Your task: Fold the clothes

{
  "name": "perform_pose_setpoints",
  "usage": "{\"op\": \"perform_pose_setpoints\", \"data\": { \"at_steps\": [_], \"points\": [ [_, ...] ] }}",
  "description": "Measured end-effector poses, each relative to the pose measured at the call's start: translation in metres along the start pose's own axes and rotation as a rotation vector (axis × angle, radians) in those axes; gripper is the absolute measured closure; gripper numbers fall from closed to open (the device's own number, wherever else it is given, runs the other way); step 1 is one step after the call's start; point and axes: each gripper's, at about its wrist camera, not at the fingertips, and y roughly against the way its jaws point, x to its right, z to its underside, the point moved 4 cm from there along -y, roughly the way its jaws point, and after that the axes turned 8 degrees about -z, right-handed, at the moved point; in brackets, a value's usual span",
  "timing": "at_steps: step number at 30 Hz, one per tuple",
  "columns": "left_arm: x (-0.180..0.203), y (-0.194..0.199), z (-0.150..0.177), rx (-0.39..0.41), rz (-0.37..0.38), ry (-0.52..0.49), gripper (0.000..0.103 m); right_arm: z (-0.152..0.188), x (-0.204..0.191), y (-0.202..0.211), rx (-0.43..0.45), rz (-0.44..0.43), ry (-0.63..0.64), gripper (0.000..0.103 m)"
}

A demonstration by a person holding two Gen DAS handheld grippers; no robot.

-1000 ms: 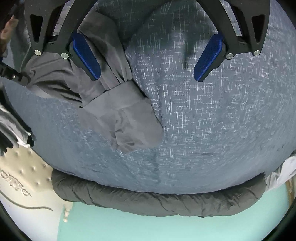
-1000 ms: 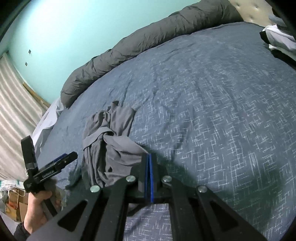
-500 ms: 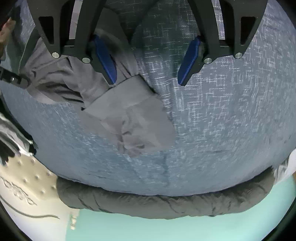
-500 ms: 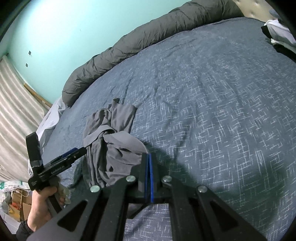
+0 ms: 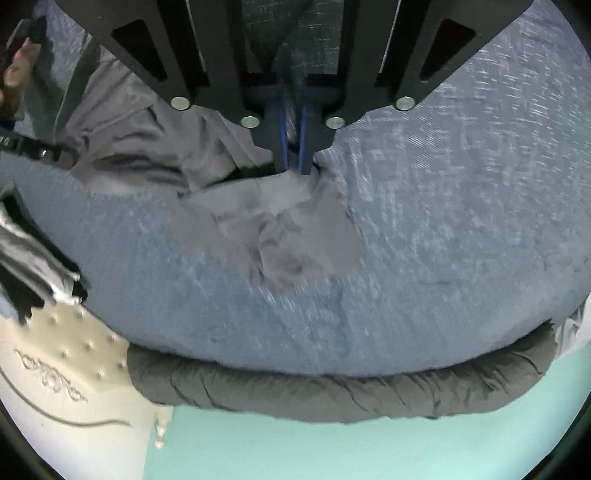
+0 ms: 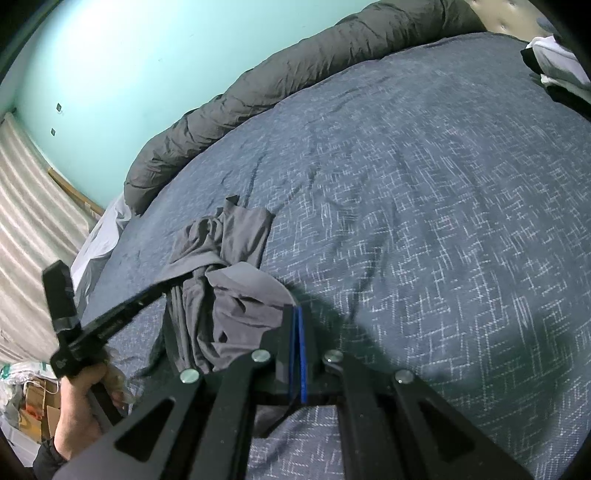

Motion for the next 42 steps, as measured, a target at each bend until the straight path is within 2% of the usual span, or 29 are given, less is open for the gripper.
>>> {"op": "perform_pose_setpoints", "data": {
  "at_steps": [2,6,9,12,14,16,18,31,36,38,40,42],
  "points": [
    [-0.007,0.01,-0.007,0.034,-0.001,0.024,0.102,-0.001,-0.002,0.0,0.002,-0.003,0.004,0.102],
    [-0.027,0.027,-0.016,0.075,-0.013,0.069,0.103,-0.002,-0.002,-0.002,0.004,-0.002,0.005,0.102],
    [-0.023,0.018,-0.018,0.032,0.02,0.059,0.103,-0.001,0.0,-0.004,0.002,0.003,-0.004,0.102],
    [-0.008,0.007,-0.008,-0.023,0.033,0.005,0.101,-0.001,0.0,-0.005,0.002,0.004,-0.007,0.102],
    [0.0,-0.001,-0.003,-0.051,0.038,-0.01,0.092,-0.001,0.0,-0.005,0.003,0.003,-0.005,0.102],
    [0.006,-0.005,0.001,-0.063,0.037,-0.021,0.066,-0.002,0.0,-0.006,0.003,0.003,-0.003,0.102],
    [0.008,-0.005,0.007,-0.067,0.031,-0.036,0.059,-0.002,0.001,-0.007,0.002,0.003,-0.006,0.102],
    [0.0,-0.026,0.022,-0.123,0.025,-0.017,0.059,-0.002,0.003,-0.008,0.001,-0.007,-0.021,0.102],
    [-0.001,-0.029,0.022,-0.122,0.027,-0.015,0.059,-0.002,0.004,-0.01,-0.001,-0.008,-0.023,0.102],
    [0.008,-0.034,0.018,-0.121,0.024,-0.009,0.062,-0.002,0.004,-0.01,-0.001,-0.008,-0.023,0.102],
    [0.005,-0.033,0.018,-0.117,0.023,-0.002,0.074,-0.002,0.004,-0.01,0.0,-0.009,-0.023,0.102],
    [0.001,-0.033,0.02,-0.112,0.026,0.0,0.078,-0.002,0.003,-0.011,0.0,-0.01,-0.022,0.102]
  ]
}}
